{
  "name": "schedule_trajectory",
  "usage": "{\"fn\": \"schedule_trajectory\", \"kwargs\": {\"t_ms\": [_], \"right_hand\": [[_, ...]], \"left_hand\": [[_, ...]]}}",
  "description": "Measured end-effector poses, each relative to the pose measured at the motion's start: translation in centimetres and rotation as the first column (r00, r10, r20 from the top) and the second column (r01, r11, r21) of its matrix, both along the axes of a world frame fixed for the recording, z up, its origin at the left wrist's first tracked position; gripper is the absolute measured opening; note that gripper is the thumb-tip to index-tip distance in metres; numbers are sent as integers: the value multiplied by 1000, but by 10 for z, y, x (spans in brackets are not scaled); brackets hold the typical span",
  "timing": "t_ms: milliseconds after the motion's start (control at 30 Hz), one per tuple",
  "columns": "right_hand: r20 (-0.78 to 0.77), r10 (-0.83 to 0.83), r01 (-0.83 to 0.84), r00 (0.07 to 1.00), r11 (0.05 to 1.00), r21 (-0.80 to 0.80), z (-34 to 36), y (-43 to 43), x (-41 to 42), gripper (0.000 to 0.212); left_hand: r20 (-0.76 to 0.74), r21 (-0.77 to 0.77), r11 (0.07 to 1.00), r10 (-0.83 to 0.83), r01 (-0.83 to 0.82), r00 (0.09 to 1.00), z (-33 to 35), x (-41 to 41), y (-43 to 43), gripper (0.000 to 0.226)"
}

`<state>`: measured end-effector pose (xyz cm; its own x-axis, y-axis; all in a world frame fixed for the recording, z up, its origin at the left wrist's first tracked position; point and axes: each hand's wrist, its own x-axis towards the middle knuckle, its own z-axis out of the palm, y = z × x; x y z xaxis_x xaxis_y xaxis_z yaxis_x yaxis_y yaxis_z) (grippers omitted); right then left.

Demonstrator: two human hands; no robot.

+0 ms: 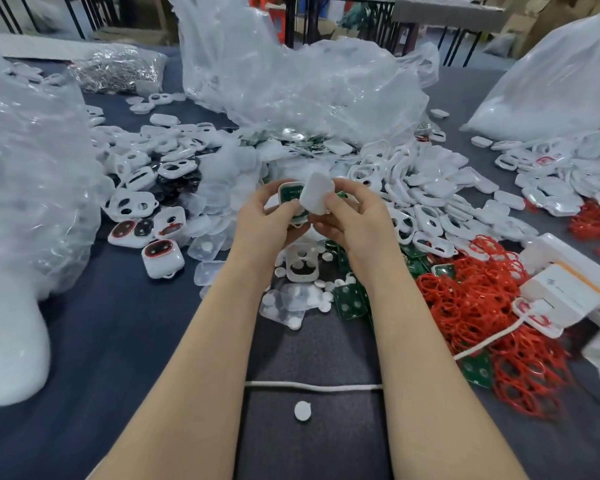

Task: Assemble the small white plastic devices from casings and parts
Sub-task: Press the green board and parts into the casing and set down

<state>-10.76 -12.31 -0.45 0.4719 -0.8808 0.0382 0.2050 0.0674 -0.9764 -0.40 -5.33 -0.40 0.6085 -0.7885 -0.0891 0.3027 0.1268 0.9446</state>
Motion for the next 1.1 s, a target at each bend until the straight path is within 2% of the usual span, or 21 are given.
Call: {"fn": "schedule_trajectory", "kwargs": {"t_ms": [133, 367, 667, 967, 1100], "right_hand": [[-43, 32, -34, 999, 997, -64, -2, -1, -1, 29], [-122, 7, -27, 992, 986, -167, -2, 1, 0, 24], [-293, -88, -13, 952, 945, -326, -6, 1, 3, 33], [-322, -224, 78, 920, 909, -409, -6, 8, 10, 31], [-303, -279, 134, 911, 897, -422, -4, 12, 10, 29]], "left_hand": [[17, 14, 1000, -13, 13, 1000, -4, 0, -1, 26], [-1, 3, 1000, -24, 24, 1000, -4, -3, -3, 30], [-61, -46, 997, -60, 57, 996, -4, -5, -4, 30], [-26, -77, 994, -79, 77, 997, -6, -8, -6, 27], [-60, -100, 991, -99, 93, 993, -6, -9, -7, 27]]}}
